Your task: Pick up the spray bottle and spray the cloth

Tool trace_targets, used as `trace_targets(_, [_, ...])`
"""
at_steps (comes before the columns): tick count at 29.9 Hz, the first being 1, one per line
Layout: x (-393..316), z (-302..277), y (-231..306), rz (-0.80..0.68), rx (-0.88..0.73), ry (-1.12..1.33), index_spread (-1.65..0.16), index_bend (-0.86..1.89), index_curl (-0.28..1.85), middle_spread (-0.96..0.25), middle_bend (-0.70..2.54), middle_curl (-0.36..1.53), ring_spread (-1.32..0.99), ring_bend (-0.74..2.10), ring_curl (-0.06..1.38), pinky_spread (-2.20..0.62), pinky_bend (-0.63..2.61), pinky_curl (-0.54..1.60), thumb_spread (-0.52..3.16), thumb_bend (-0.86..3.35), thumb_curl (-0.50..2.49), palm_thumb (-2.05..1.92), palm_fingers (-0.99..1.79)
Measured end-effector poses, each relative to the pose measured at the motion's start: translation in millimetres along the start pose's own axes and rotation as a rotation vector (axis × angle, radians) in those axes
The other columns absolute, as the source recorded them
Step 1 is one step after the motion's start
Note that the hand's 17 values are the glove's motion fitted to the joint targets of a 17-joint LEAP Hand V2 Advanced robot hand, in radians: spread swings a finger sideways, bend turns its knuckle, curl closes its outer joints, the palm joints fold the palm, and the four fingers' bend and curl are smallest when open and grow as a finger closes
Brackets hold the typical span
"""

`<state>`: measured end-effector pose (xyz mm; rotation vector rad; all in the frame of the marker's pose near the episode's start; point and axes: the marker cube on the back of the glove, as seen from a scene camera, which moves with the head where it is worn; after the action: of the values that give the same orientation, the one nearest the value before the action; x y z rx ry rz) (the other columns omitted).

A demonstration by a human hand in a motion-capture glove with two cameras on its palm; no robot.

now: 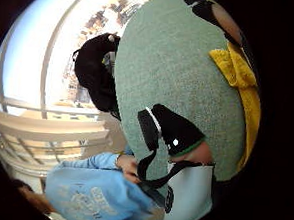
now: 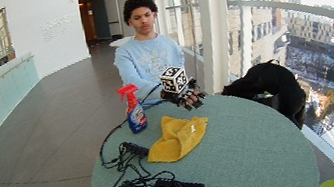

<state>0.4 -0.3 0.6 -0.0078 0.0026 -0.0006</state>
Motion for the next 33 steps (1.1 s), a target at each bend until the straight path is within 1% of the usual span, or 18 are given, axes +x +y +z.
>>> trace_targets(4, [-0.1, 2.0, -0.5, 0.004, -0.025, 0.000, -0.28, 0.17, 0.11, -0.05, 0.41, 0.15, 0.01, 0.30, 0.12, 0.15, 0.31, 0.12, 0.59, 0.24, 0.10, 0.42, 0.59])
trace_targets(8, [0.1, 2.2, -1.8, 0.004, -0.040, 0.013, -0.33, 0.16, 0.15, -0.06, 0.42, 0.19, 0.02, 0.29, 0.16, 0.18, 0.31, 0.16, 0.77, 0.22, 0.12, 0.44, 0.57])
trace_targets(19, [-6.7, -3.2, 6.3, 0.006, 0.010, 0.015, -0.39, 0.15, 0.21, -0.07, 0.39, 0.26, 0.03, 0.28, 0.20, 0.22, 0.27, 0.22, 0.99, 0.16, 0.17, 0.48, 0.55])
trace_targets(27, [-14.1, -14.2, 39.3, -0.010, 0.052, -0.039, -0.40, 0.16, 0.24, -0.06, 0.35, 0.29, 0.03, 0.25, 0.21, 0.22, 0.26, 0.25, 1.05, 0.10, 0.19, 0.49, 0.53])
trace_targets(33, [-10.2, -27.5, 84.9, 0.005, 0.089, -0.032, -0.40, 0.16, 0.26, -0.06, 0.34, 0.31, 0.03, 0.22, 0.22, 0.23, 0.25, 0.26, 1.06, 0.05, 0.21, 0.49, 0.52])
